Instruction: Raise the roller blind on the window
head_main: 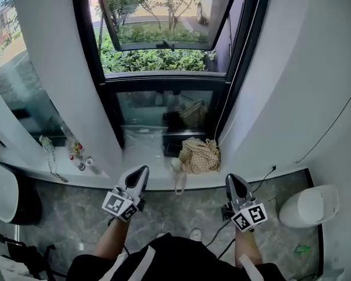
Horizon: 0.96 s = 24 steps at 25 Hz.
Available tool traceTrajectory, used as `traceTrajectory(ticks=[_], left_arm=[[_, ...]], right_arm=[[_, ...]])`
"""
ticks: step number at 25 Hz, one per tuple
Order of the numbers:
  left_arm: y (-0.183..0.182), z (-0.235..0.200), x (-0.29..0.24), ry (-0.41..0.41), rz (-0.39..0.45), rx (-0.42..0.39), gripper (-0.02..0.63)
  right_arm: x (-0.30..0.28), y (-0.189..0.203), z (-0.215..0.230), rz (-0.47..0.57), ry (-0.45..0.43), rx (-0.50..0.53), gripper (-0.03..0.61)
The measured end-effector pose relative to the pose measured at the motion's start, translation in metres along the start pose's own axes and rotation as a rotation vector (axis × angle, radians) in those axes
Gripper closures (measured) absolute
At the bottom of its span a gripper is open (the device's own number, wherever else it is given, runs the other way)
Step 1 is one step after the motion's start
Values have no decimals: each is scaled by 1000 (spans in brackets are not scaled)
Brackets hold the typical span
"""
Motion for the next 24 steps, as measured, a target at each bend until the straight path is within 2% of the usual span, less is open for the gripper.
traceTrajectory(ticks=[3, 11, 24], left_arm=[[2, 5, -1, -29, 23, 18, 614], [-5, 11, -15, -31, 53, 5, 614], [13, 21, -33, -37, 32, 44, 614]], right_arm=[[-10, 0, 7, -8, -34, 14, 581], [-32, -4, 22, -12, -101, 19, 581], [-42, 0, 41, -5, -134, -33, 581]])
Point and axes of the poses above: the fingertips, and each gripper's own axes: x backward along the fingers, z to its right, y out of its underside, the point moved 10 cm from there along x, backward along the fingers
